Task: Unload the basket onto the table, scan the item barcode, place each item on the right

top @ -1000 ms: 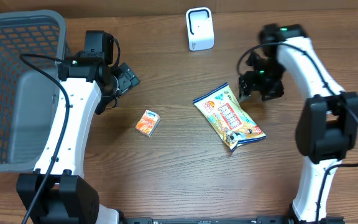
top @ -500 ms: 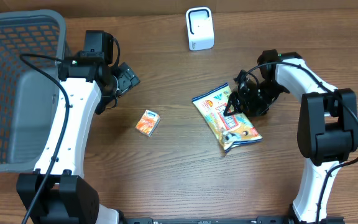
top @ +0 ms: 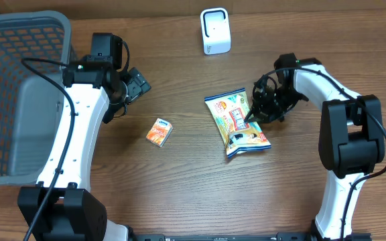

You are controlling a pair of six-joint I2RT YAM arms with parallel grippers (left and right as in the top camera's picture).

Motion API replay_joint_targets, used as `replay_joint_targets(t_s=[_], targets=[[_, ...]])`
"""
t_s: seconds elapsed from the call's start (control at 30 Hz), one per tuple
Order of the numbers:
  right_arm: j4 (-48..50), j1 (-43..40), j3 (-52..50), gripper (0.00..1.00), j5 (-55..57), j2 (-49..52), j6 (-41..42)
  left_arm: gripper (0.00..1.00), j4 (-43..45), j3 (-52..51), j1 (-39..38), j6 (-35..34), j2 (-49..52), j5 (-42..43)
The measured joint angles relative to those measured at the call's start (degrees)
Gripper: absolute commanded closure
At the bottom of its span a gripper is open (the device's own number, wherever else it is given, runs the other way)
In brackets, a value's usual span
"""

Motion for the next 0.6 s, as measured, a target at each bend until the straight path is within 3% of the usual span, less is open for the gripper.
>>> replay_joint_targets(t_s=[0.3, 0.47, 0.6], targets=[[-1.3, 0.0, 18.4, 0.96, 1.3, 0.0, 6.8, 0.00, 0.0, 0.0, 0.0, 0.0, 0.0, 0.0], [0.0, 0.0, 22.5, 0.96, 1.4, 0.0, 10.0, 0.00, 0.0, 0.0, 0.0, 0.0, 0.0, 0.0], [-6.8, 0.0, 22.7, 0.96, 5.7, 0.0, 11.0, 0.00, 0.0, 0.0, 0.0, 0.0, 0.0, 0.0]])
